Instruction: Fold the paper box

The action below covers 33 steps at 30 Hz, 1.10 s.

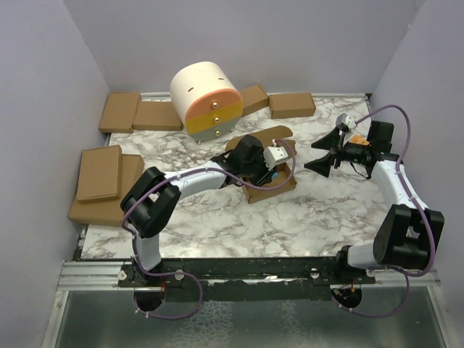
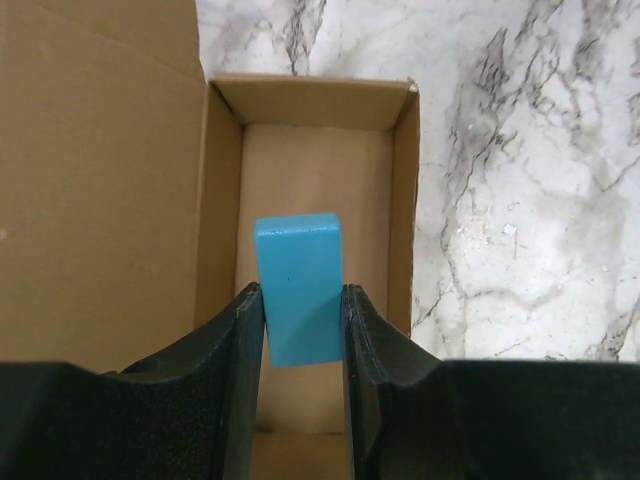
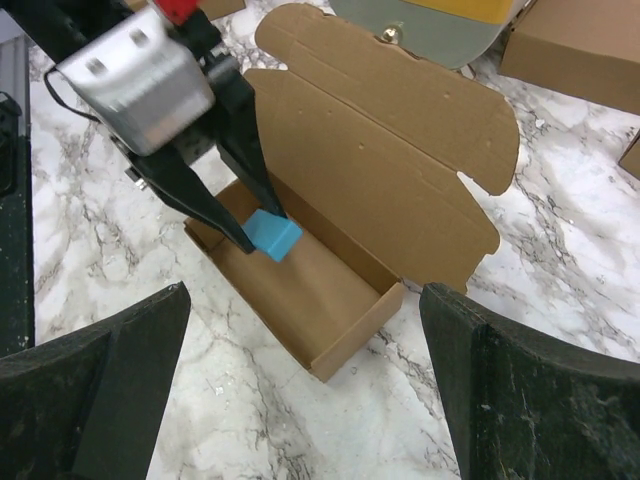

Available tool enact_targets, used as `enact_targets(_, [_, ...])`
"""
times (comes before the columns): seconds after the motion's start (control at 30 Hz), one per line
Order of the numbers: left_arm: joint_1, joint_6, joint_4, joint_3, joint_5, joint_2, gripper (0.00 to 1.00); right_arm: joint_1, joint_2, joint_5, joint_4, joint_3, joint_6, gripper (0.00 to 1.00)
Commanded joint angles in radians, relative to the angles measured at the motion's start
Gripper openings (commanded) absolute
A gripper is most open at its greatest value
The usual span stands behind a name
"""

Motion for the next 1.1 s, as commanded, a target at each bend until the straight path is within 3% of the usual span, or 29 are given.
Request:
enact_targets(0.0, [-0.002,-0.029,0.015,0.042,0.014,0.062,0.25,-0.012,-0.013,0.02,0.029,-0.001,0.014,0.99])
enact_targets(0.3, [-0.002,-0.064,0.061,0.021,-0.087,0.079,0.56,-0.018,-0.012,0.018,0.031,-0.002,0.015,0.99])
enact_targets(0.5, [-0.003,-0.093,0.108,-0.018,-0.114,0.012,0.59,-0.02,-0.015,0.003,0.031,-0.003,0.012,0.99])
enact_targets(0.63, [0.004,-0.146,0.231,-0.127,-0.121,-0.118,0.59,-0.021,-0.031,-0.009,0.043,-0.012,0.008,0.99])
enact_targets(0.73, [0.028,-0.22,0.345,-0.232,-0.091,-0.239,0.6,-0.02,-0.059,0.003,0.082,-0.022,0.021,0.99])
enact_targets(0.87, [0.09,-0.349,0.513,-0.392,-0.056,-0.389,0.72,-0.02,-0.118,0.084,0.242,-0.052,0.115,0.99])
enact_targets(0.97, [0.166,-0.481,0.634,-0.511,-0.037,-0.484,0.86,-0.02,-0.084,0.135,0.379,-0.03,0.386,0.99])
enact_targets(1.07, [0.256,-0.652,0.717,-0.601,-0.011,-0.544,0.95,-0.019,0.061,-0.051,0.194,0.123,0.263,0.99])
